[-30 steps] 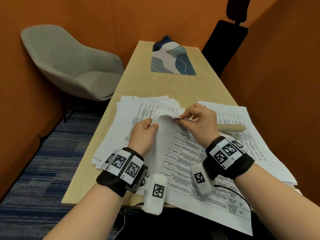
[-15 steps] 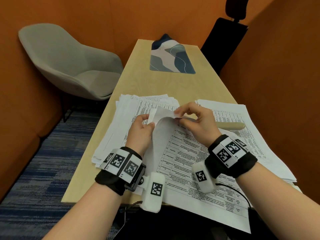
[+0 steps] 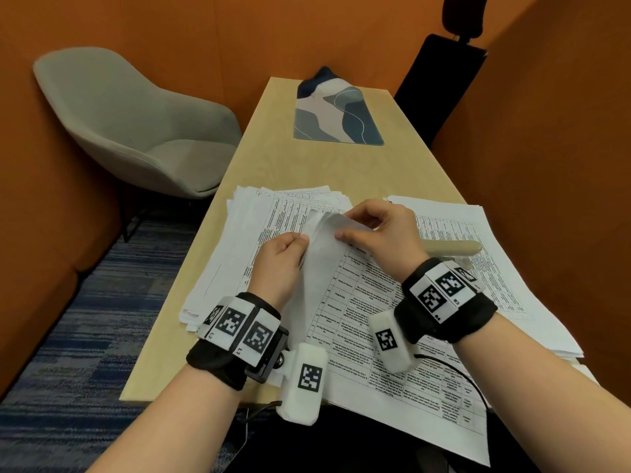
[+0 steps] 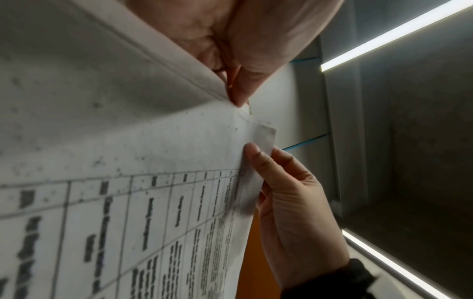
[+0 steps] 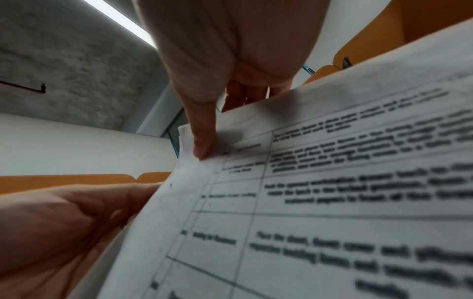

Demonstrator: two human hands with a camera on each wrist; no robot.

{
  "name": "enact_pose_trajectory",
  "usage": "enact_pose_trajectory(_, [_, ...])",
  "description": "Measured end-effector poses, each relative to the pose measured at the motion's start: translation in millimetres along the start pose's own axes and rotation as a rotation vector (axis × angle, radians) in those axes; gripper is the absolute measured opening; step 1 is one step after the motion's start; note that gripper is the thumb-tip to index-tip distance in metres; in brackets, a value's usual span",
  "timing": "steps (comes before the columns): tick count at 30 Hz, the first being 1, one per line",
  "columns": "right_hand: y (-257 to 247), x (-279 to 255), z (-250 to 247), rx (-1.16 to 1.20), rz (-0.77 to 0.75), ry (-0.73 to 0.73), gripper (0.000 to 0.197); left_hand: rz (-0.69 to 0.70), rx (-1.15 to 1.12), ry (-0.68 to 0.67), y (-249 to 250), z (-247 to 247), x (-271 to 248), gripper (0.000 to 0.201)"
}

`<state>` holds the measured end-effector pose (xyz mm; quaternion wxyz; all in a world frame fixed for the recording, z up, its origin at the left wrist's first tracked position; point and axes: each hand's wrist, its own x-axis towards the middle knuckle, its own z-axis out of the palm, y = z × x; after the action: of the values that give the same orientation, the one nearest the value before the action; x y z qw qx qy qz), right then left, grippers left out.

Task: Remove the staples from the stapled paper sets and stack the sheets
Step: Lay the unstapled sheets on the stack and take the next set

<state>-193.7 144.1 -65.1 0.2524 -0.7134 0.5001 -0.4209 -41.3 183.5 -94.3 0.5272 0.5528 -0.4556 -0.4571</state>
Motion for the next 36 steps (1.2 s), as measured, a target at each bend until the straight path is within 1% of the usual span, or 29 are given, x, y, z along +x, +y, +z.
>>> enact_pose_trajectory(2, [1,-2,0,0.004,-0.047,0.046,0.020,-0.022,-0.004,0.022,-2,0,2,0.025])
enact_pose_trajectory(4, [3,-4,1,0.020,-0.078,0.077,0.017,-0.030,0.000,0.032,-5,-1,3,0.022])
enact_pose_trajectory(6, [5,-4,2,0.026,-0.113,0.076,0.016,-0.022,0.007,0.036,-8,0,4,0.022])
enact_pose_trajectory(8, [5,-2,2,0.031,-0.137,0.020,0.021,-0.003,-0.022,0.030,-6,1,2,0.027])
enact_pose_trajectory(10, [4,0,2,0.026,-0.150,-0.031,0.029,0.021,-0.053,-0.013,-3,1,-1,0.036])
enact_pose_trajectory(12, [2,3,4,0.035,-0.143,-0.050,0.034,0.057,-0.034,-0.079,0,2,-4,0.031])
enact_pose_trajectory(15, [0,5,6,0.037,-0.130,-0.074,0.032,0.118,0.055,-0.111,3,2,-8,0.011])
enact_pose_trajectory(18, [-3,5,4,-0.018,-0.124,-0.141,0.025,0.116,0.087,-0.093,0,0,-6,0.015])
enact_pose_trajectory(22, [-8,8,-12,-0.211,-0.038,-0.281,0.023,0.120,0.061,-0.060,2,-1,-3,0.014])
enact_pose_trajectory(24, [-9,10,-23,-0.290,0.066,-0.398,0.022,0.118,0.026,-0.052,4,-2,0,0.016])
enact_pose_trajectory(26, [-9,10,-34,-0.319,0.194,-0.556,0.019,0.128,-0.007,-0.054,8,-4,1,0.018])
enact_pose_trajectory(27, [-9,11,-39,-0.334,0.224,-0.594,0.018,0.145,-0.013,-0.057,12,-5,2,0.017])
enact_pose_trajectory(28, [-11,11,-44,-0.344,0.230,-0.591,0.017,0.169,-0.011,-0.057,16,-6,2,0.015])
enact_pose_trajectory(30, [-19,13,-58,-0.306,0.201,-0.527,0.015,0.215,-0.020,-0.038,24,-10,1,0.012])
enact_pose_trajectory(32, [-31,14,-76,-0.236,0.118,-0.428,0.017,0.257,-0.016,0.060,31,-18,2,0.011])
enact_pose_trajectory(33, [-38,15,-86,-0.177,0.070,-0.364,0.020,0.275,-0.013,0.132,34,-22,4,0.016])
enact_pose_trajectory(34, [-45,15,-97,-0.091,0.025,-0.298,0.021,0.286,-0.021,0.206,36,-26,7,0.025])
enact_pose_trajectory(35, [-52,15,-107,0.010,-0.021,-0.233,0.022,0.287,-0.052,0.256,38,-28,10,0.037])
enact_pose_trajectory(36, [-58,16,-114,0.108,-0.068,-0.170,0.025,0.275,-0.105,0.264,40,-29,13,0.048])
